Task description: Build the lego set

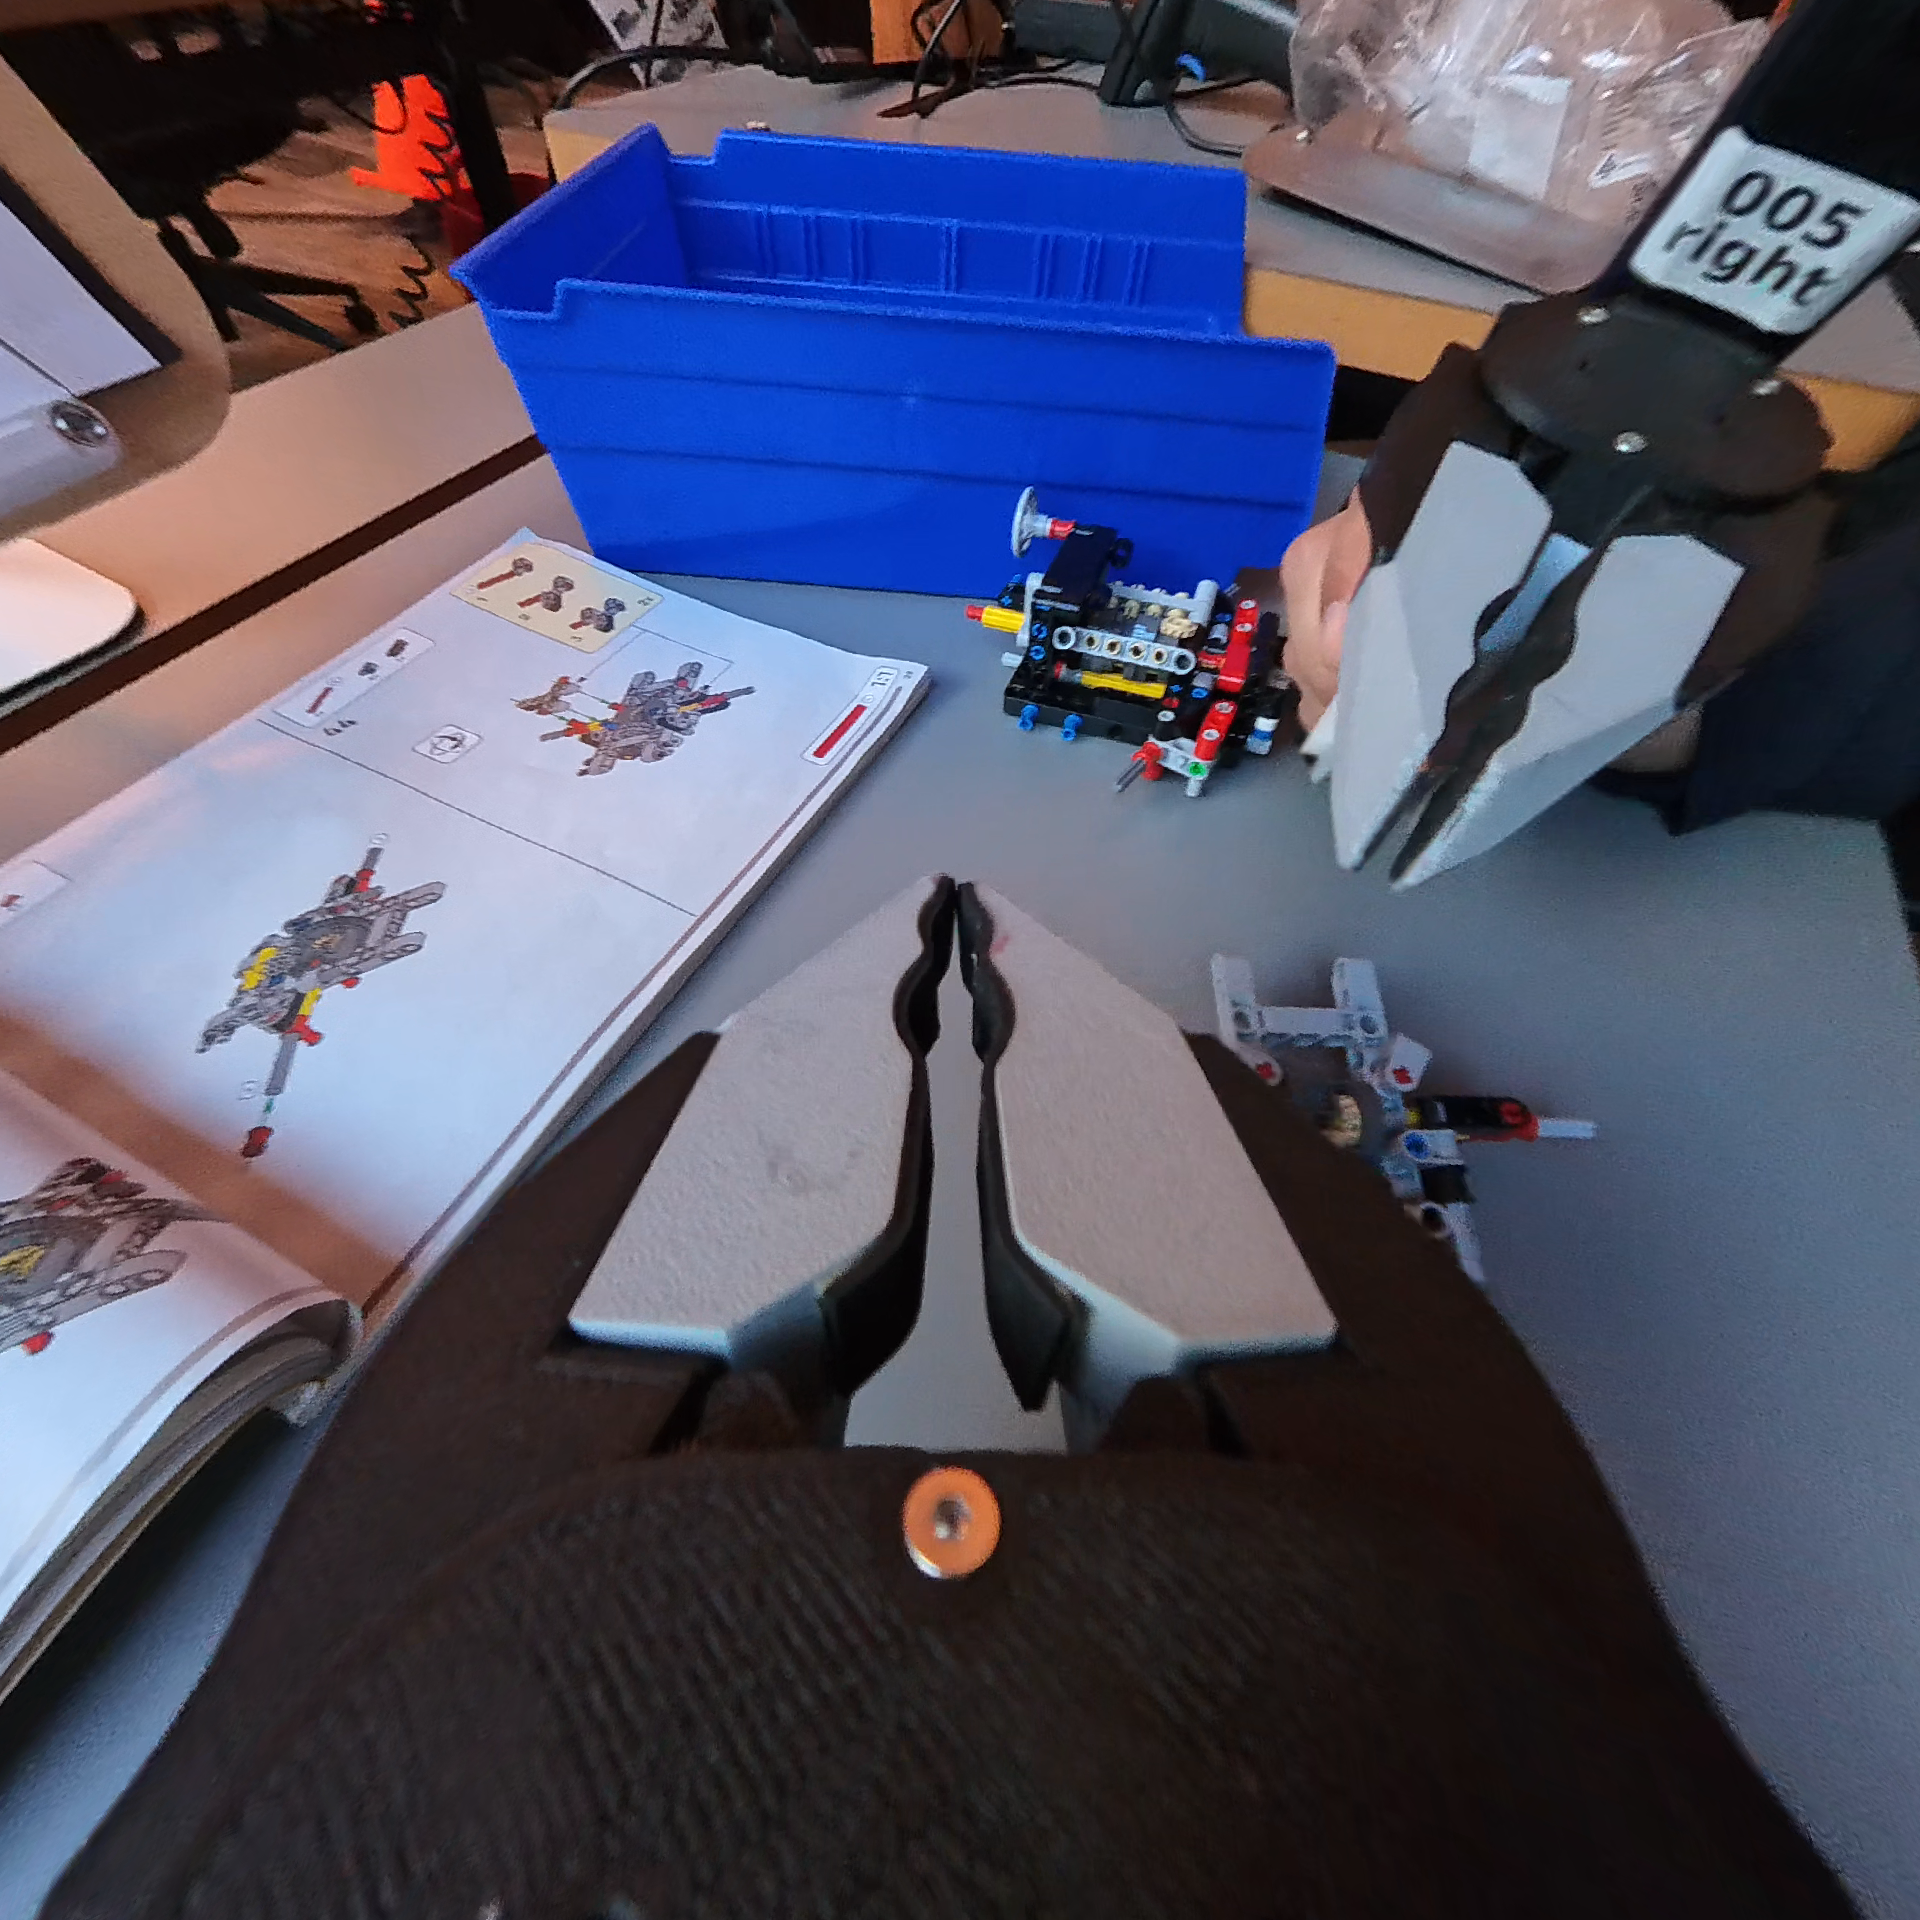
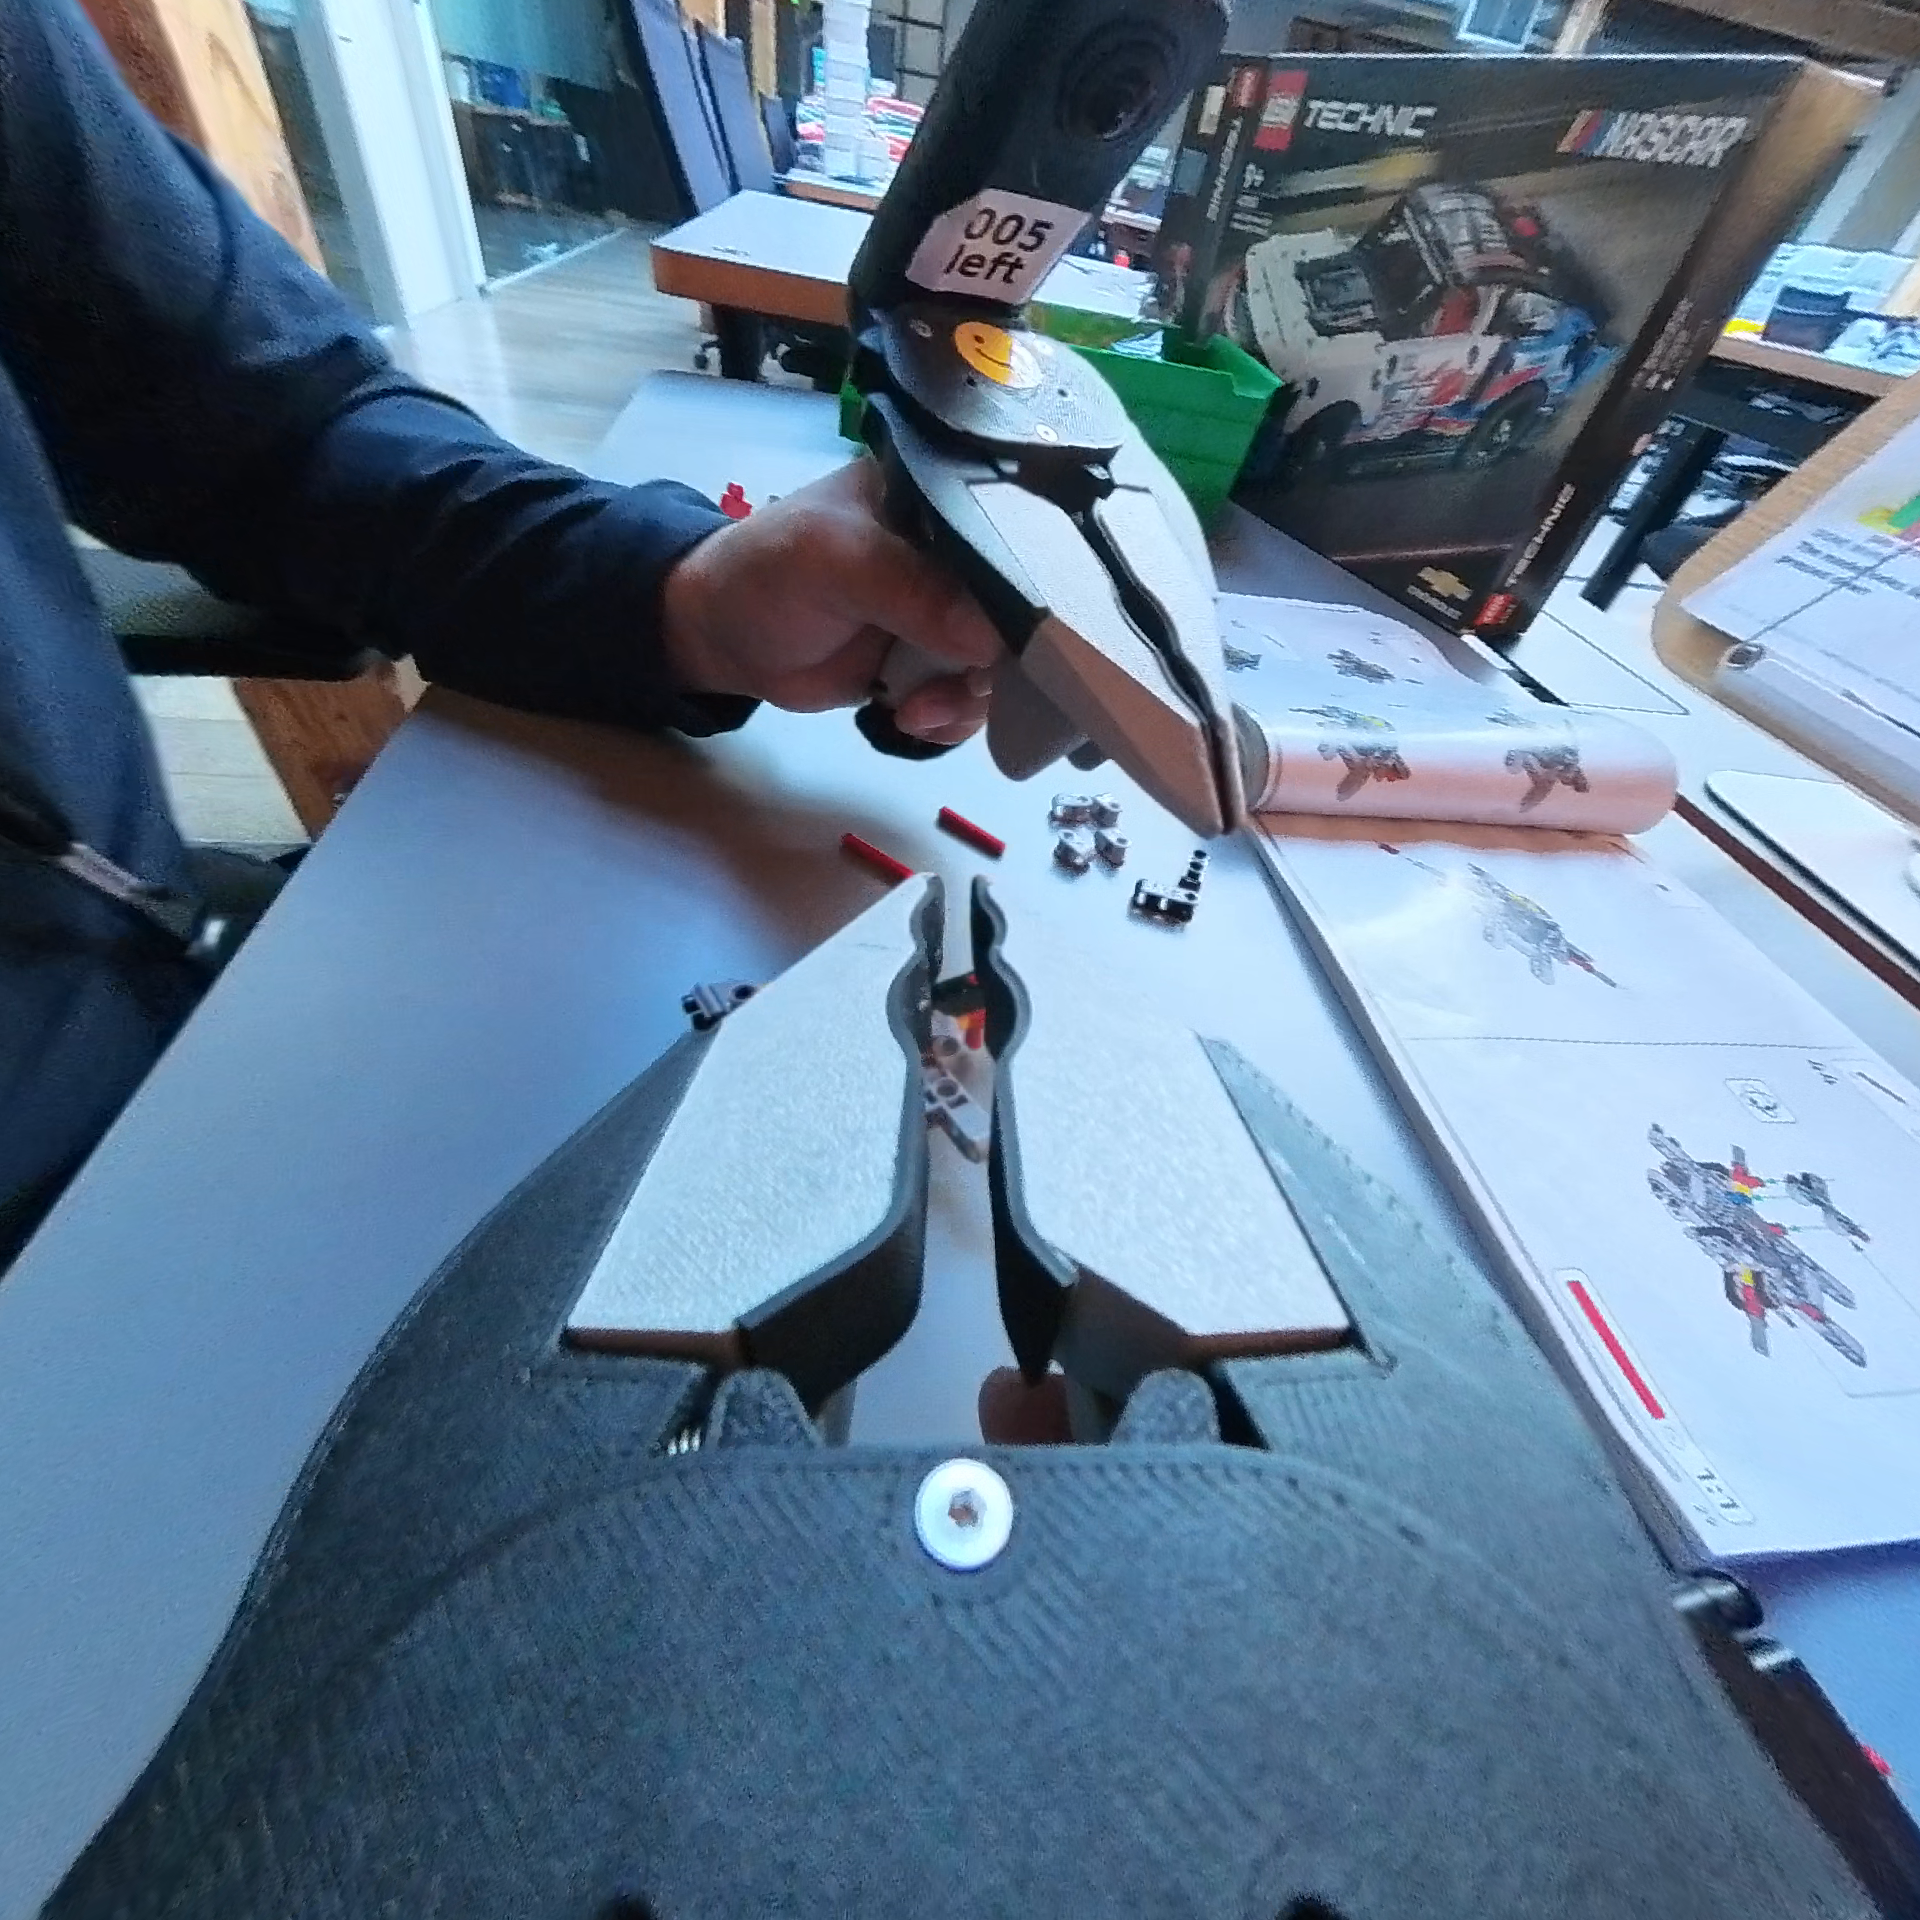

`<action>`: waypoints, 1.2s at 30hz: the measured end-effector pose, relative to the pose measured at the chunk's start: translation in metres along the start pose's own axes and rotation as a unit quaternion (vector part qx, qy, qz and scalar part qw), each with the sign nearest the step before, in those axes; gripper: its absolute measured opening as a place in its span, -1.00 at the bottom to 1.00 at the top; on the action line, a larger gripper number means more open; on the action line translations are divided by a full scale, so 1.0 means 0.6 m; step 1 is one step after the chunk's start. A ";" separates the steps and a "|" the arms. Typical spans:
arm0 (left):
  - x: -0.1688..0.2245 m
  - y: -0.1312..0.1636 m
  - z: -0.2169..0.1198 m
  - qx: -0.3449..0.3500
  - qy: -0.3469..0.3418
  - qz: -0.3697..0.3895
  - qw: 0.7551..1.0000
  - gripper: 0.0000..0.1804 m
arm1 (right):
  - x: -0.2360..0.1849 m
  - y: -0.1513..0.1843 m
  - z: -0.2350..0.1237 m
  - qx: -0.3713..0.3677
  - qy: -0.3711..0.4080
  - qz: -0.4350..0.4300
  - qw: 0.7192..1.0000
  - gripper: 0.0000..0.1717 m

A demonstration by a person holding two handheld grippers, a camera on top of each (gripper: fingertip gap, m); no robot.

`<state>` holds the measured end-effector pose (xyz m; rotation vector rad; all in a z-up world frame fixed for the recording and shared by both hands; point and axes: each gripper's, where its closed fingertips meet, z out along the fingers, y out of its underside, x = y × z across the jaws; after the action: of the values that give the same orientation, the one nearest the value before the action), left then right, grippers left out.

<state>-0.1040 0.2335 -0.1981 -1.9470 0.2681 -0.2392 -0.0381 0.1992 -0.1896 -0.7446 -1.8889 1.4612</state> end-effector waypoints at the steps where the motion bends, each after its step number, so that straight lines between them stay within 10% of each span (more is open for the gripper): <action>1: -0.003 0.000 -0.001 -0.001 -0.005 0.003 1.000 -1.00 | 0.002 0.001 0.000 -0.003 0.008 -0.002 1.000 -0.99; 19: -0.056 0.015 -0.010 -0.009 -0.077 0.015 0.997 -1.00 | 0.058 0.011 -0.015 -0.021 0.133 -0.003 0.991 -1.00; 36: -0.022 0.013 0.002 -0.018 -0.038 0.035 0.998 -1.00 | 0.035 0.010 0.000 -0.020 0.075 0.004 0.997 -0.96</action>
<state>-0.1166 0.2353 -0.2061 -1.9744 0.2930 -0.1152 -0.0514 0.2167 -0.1924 -0.8578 -1.8070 1.3367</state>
